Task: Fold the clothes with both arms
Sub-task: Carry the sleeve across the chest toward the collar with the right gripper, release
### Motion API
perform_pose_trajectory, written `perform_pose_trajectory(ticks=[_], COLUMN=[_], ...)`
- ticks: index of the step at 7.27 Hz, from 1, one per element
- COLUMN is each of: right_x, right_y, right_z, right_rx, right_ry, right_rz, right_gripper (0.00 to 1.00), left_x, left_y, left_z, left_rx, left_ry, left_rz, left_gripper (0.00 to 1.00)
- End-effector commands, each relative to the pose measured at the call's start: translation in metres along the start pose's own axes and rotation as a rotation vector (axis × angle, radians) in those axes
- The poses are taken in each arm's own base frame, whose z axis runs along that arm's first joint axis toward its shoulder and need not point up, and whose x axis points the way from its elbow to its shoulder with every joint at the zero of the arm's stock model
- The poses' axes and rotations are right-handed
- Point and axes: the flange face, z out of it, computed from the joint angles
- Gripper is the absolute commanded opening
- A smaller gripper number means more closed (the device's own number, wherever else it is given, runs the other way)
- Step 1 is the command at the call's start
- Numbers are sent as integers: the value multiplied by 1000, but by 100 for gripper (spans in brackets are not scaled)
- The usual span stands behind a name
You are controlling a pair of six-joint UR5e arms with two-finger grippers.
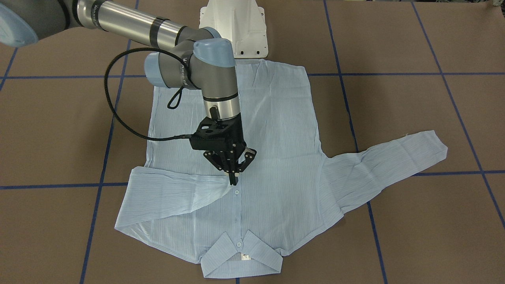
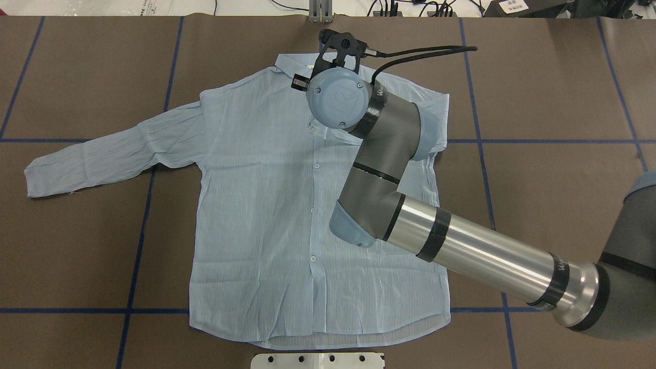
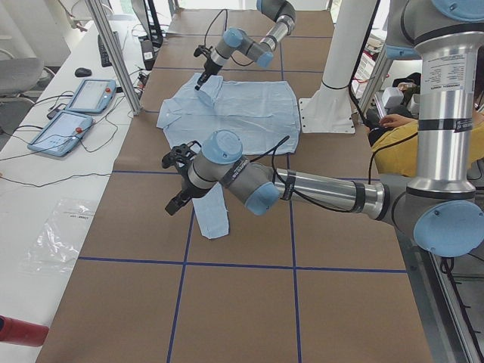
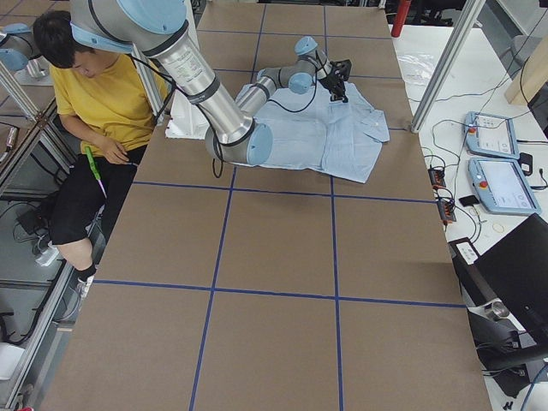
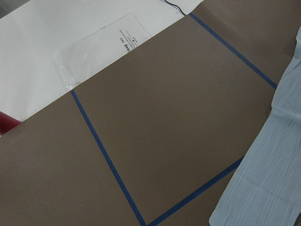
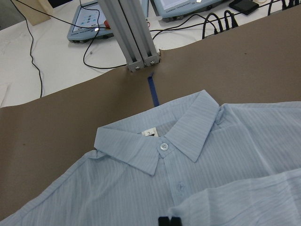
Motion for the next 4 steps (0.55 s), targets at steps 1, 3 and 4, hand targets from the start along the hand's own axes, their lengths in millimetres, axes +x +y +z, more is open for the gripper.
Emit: perform_pose_trajectory(ticks=[1, 3, 4], right_x=[-36, -64, -71], right_y=[41, 56, 56], right_z=[4, -10, -12], right_rx=[-12, -32, -37], right_ry=[-29, -59, -58], right_rz=[-19, -19, -12], right_gripper=[11, 99, 100], left_x=[-1, 0, 0], left_y=[1, 1, 1], left_z=[1, 1, 1], left_rx=[-1, -3, -3], left_ry=[0, 1, 1], left_rz=[-3, -3, -3], left_gripper=[100, 100, 100])
